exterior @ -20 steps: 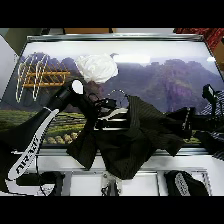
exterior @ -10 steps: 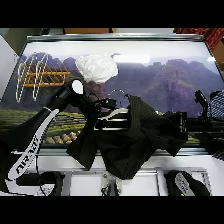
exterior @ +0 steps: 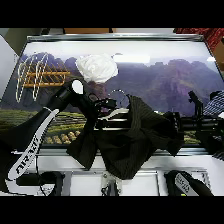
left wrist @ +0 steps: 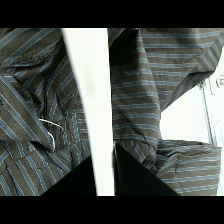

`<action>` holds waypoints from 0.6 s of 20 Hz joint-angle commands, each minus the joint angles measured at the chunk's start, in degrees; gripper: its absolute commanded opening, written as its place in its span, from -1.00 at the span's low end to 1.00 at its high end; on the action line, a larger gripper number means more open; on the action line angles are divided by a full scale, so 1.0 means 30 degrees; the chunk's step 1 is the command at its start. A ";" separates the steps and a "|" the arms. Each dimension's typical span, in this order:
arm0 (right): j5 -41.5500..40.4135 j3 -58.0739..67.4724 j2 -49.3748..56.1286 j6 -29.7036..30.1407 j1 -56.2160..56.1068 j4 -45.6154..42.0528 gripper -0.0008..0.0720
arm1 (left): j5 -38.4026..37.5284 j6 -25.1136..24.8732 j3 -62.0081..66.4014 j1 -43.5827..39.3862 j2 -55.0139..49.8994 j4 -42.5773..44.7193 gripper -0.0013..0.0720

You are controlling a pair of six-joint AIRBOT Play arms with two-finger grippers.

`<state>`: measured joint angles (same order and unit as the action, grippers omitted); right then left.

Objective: Fold the clothes and pants, and hang the long-sleeved shirts on hangers.

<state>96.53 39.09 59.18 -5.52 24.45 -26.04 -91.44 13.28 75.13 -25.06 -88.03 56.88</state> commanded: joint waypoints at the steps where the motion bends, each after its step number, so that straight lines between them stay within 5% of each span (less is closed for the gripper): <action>1: -0.0736 -0.0015 0.0284 0.0131 -0.1071 0.0262 0.49 | 0.0000 0.0007 -0.0007 0.0015 0.0000 -0.0007 -0.93; 12: -0.1326 -0.0015 0.0364 -0.0219 -0.1683 0.0277 0.49 | -0.0022 0.0015 -0.0007 0.0015 0.0000 0.0007 -0.93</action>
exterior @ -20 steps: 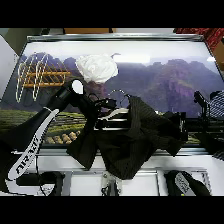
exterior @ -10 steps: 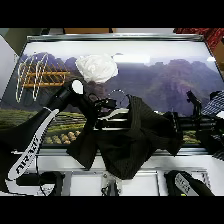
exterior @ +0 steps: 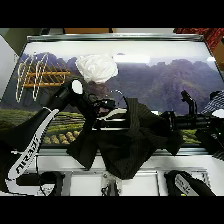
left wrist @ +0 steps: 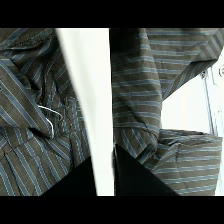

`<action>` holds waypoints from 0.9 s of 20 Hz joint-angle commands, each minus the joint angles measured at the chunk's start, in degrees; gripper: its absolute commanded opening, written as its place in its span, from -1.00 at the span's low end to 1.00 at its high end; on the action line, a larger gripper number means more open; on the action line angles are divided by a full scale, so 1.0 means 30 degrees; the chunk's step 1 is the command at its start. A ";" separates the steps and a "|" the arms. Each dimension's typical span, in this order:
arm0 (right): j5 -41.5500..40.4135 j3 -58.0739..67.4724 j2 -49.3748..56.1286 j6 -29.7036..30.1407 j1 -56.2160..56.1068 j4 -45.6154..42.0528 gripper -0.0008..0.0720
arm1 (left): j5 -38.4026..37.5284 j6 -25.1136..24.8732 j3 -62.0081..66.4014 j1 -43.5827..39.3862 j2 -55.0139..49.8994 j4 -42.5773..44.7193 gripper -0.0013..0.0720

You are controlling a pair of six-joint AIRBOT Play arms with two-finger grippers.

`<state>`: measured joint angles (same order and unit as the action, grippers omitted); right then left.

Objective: Fold the clothes and pants, and hang the long-sleeved shirts on hangers.

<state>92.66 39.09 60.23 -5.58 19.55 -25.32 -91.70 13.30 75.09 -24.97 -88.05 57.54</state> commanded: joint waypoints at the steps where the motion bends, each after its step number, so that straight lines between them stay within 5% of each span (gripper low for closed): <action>1: -0.0036 -0.0015 0.0015 -0.0197 -0.0058 0.0036 0.49 | 0.0073 0.0007 0.0007 -0.0015 0.0007 -0.0211 -0.93; 8: -0.0109 -0.0015 0.0015 -0.0189 -0.0051 0.0036 0.46 | 0.0066 0.0007 0.0007 -0.0015 0.0007 -0.0204 -0.93; 9: -0.0095 -0.0015 0.0015 -0.0095 -0.0058 0.0029 0.09 | 0.0066 0.0000 0.0007 -0.0015 0.0007 -0.0204 -0.93; 10: -0.0087 -0.0015 0.0007 -0.0051 -0.0058 0.0029 -0.58 | 0.0066 0.0000 0.0007 -0.0015 0.0007 -0.0204 -0.93; 11: -0.0095 -0.0015 0.0015 0.0036 -0.0058 0.0036 -0.95 | 0.0066 0.0007 0.0007 -0.0015 0.0007 -0.0204 -0.93; 18: -0.0095 -0.0015 0.0015 0.2091 -0.0058 0.0044 -0.95 | 0.0073 0.0000 0.0007 -0.0015 0.0007 -0.0175 -0.93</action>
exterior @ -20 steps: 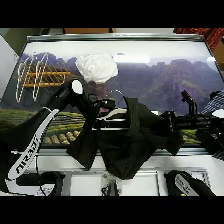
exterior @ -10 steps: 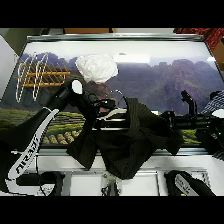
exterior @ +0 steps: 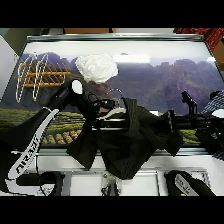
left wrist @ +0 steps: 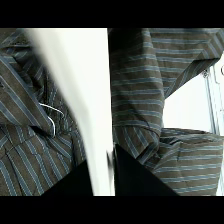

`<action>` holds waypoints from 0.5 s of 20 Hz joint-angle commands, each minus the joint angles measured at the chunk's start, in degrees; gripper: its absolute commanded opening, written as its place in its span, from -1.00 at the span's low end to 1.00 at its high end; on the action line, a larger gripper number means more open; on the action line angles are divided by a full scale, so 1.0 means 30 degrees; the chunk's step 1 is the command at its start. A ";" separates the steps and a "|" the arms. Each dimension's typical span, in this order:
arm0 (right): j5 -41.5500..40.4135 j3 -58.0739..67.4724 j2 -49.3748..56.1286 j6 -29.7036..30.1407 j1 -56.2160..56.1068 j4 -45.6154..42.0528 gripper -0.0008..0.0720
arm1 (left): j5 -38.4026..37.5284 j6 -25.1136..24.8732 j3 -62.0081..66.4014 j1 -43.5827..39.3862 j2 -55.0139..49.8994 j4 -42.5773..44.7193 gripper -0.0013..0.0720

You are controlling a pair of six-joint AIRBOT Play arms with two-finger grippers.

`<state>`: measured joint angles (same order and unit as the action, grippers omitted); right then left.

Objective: Fold the clothes and pants, and hang the long-sleeved shirts on hangers.

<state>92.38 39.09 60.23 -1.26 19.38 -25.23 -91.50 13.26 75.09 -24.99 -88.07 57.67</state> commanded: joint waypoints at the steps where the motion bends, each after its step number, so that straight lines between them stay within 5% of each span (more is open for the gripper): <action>1: 0.0000 -0.0015 0.0007 0.0656 0.0000 0.0015 -0.95 | 0.0007 0.0015 0.0007 -0.0007 0.0015 -0.0211 -0.93; 6: 0.0000 -0.0007 0.0007 0.0918 0.0000 0.0015 -0.96 | -0.0197 0.0845 0.0007 0.0000 0.0015 -0.0073 -0.87; 8: 0.0000 -0.0007 -0.0007 0.1005 0.0007 0.0015 -0.96 | 0.0248 0.2710 0.0007 0.0000 0.0015 -0.0073 0.13; 10: 0.0000 -0.0007 -0.0022 0.1013 0.0007 0.0015 -0.96 | 0.0714 0.4306 0.0007 0.0087 0.0007 -0.0073 0.15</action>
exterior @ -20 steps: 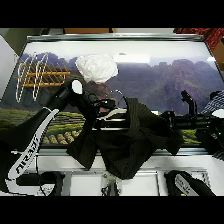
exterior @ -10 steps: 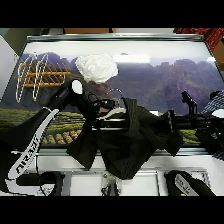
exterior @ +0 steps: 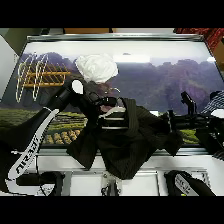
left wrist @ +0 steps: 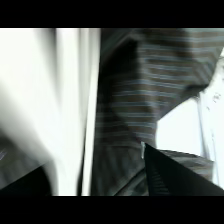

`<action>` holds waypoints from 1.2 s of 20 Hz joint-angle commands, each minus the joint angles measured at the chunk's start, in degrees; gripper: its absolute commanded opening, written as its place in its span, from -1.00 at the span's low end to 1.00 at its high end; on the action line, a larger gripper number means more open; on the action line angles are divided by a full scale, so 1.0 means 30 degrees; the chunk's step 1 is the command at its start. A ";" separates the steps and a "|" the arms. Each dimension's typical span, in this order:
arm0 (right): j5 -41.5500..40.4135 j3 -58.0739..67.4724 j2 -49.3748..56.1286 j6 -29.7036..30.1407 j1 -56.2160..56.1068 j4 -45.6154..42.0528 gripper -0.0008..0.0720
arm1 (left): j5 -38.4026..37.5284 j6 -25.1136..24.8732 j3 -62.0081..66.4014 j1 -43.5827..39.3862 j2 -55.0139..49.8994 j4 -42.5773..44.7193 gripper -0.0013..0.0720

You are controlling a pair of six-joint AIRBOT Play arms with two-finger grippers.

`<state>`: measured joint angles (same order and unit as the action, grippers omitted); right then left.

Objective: Fold the clothes and pants, and hang the long-sleeved shirts on hangers.

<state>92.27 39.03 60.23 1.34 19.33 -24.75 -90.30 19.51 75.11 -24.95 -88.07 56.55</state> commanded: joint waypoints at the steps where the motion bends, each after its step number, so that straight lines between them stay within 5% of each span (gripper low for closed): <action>1: 0.0036 0.0015 -0.0044 0.0146 0.0022 -0.0146 -0.96 | 0.0270 0.2317 0.0000 0.0124 0.0015 0.0306 0.15; 12: 0.0036 0.0022 -0.0882 0.0634 0.0044 0.1916 -0.97 | 0.0495 0.4663 0.0007 0.1719 0.0022 0.0291 0.14; 19: -0.0678 0.0044 -0.0998 -0.0022 0.0058 0.1851 -0.97 | 0.3140 0.6783 0.0066 0.4634 0.2739 0.0270 0.15; 22: -0.0838 0.0488 -0.1166 -0.0758 0.0066 0.1858 -0.97 | 0.3840 0.9318 0.0058 0.6907 0.4787 0.0284 0.15; 24: -0.0940 0.1195 -0.1486 -0.0984 0.0058 0.1858 -0.97 | 0.4116 1.2655 0.0036 0.8495 0.5836 0.0299 0.14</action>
<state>90.32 40.73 56.60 0.32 19.49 -19.29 -80.36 46.11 75.24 -5.41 -75.13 57.39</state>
